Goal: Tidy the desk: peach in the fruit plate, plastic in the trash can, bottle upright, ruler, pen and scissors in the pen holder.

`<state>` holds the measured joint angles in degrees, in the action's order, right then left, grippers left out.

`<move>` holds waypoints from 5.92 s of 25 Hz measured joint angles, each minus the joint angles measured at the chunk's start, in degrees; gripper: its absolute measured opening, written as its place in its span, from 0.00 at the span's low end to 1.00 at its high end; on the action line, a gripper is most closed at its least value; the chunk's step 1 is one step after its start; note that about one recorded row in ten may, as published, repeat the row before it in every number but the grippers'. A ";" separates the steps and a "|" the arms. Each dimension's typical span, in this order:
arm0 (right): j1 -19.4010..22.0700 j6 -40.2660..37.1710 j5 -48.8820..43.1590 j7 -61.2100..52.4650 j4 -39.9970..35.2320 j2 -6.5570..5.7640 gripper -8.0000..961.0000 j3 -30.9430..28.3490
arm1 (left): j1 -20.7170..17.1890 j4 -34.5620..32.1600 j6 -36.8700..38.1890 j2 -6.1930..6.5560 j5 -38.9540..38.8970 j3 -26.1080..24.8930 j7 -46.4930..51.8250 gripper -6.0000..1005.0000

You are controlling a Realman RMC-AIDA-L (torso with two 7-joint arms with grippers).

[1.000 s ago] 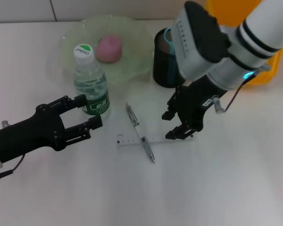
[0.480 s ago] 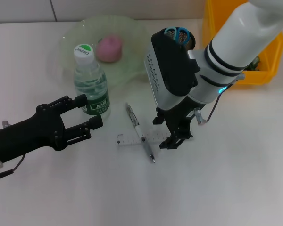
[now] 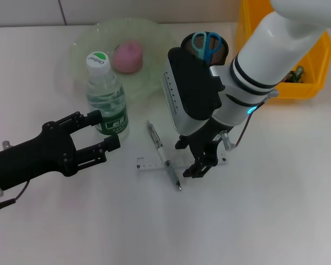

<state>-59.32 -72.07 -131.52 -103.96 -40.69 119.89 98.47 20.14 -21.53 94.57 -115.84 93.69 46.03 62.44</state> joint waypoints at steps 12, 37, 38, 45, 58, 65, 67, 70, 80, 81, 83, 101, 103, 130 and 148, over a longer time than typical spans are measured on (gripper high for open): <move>-0.11 1.60 2.30 -1.06 1.32 -0.01 0.53 2.80 | -0.01 0.00 -0.12 -0.18 0.00 -0.13 -0.17 0.78; 19.85 -10.48 14.85 6.26 -21.40 -0.79 0.41 -35.35 | -0.35 0.00 -0.01 -0.11 0.00 -0.32 -0.41 0.78; 20.75 -9.45 17.74 7.02 -20.74 -0.79 0.41 -37.18 | -0.32 0.00 -0.01 -0.10 0.00 -0.32 -0.41 0.78; 25.26 3.74 49.79 24.82 -3.59 -0.49 0.42 -41.18 | -0.04 0.00 -0.02 -0.14 0.00 -0.29 -0.51 0.78; 16.66 11.70 71.19 49.73 27.20 -0.04 0.43 -41.62 | 0.07 0.00 -0.36 -0.17 0.00 0.05 -0.59 0.78; 17.06 12.06 71.25 50.86 28.47 -0.01 0.44 -41.34 | 0.07 0.00 -0.55 0.05 0.00 0.14 -0.85 0.78; 17.24 12.05 71.26 50.87 28.63 0.00 0.44 -41.28 | 0.07 0.00 -0.56 0.05 0.00 0.14 -0.96 0.78; 17.37 11.92 71.20 50.87 28.88 0.00 0.44 -41.19 | 0.03 0.00 -0.61 0.08 0.00 0.05 -1.48 0.78; 19.54 6.02 71.14 48.70 27.87 -0.23 0.62 -41.34 | -0.16 0.00 -0.33 0.04 0.00 0.12 -1.33 0.78; 20.52 4.45 71.14 47.71 26.91 -0.37 0.62 -41.46 | -0.18 0.00 -0.22 0.04 0.00 0.12 -0.93 0.78; 23.24 0.88 71.14 45.49 23.64 -0.56 0.62 -41.60 | -0.24 -0.25 0.46 0.23 0.00 0.13 0.56 0.78; 44.25 -32.65 36.31 38.69 4.70 -5.05 0.62 -50.99 | 1.85 -37.22 5.01 -2.58 19.67 8.19 52.82 0.78; 45.27 -32.86 34.06 39.64 4.93 -4.61 0.62 -52.68 | 3.80 -42.09 4.30 -2.53 21.36 14.99 62.19 0.78; 35.10 -35.62 10.73 -0.85 -24.27 -1.69 0.62 -50.02 | 0.47 -35.88 5.64 -2.49 19.15 16.73 46.28 0.78; 8.82 -26.21 -8.93 -57.84 -33.95 -0.39 0.62 -7.53 | -3.26 -26.29 7.42 -1.00 19.60 8.37 30.25 0.78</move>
<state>-50.50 -98.28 -140.44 -161.79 -74.63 119.50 90.94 16.89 -47.82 101.99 -116.84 113.30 54.40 92.69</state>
